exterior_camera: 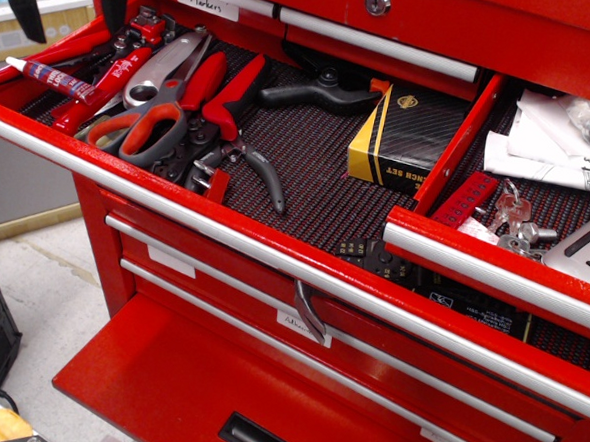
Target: Pick up glue and put into drawer
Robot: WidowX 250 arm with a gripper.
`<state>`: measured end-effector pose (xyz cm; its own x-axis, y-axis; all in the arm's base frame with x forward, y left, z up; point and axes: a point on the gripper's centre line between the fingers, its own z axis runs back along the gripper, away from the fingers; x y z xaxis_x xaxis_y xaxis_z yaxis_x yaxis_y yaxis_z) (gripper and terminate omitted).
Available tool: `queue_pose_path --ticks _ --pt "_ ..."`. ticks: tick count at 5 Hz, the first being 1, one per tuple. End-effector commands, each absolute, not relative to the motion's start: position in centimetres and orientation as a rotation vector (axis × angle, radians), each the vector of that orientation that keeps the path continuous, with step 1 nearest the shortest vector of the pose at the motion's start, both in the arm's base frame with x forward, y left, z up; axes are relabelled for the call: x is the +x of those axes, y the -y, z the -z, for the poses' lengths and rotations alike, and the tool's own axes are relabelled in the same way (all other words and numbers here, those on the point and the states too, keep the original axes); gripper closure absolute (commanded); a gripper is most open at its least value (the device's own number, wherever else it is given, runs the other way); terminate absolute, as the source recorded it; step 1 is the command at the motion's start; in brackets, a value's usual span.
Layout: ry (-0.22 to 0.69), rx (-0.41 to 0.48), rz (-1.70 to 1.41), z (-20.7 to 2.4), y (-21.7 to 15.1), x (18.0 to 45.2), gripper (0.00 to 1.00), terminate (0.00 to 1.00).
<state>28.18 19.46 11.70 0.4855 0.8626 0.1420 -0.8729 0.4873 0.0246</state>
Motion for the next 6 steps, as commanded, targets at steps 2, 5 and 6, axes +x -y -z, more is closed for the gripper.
queue_pose_path --ticks 2,5,6 --pt "0.199 0.070 -1.125 -9.8 -22.9 28.0 0.00 0.00" --pt "0.209 0.049 -1.146 -7.4 -24.2 27.8 0.00 0.00" --pt "0.209 0.018 -1.155 -7.0 -24.1 27.7 0.00 0.00"
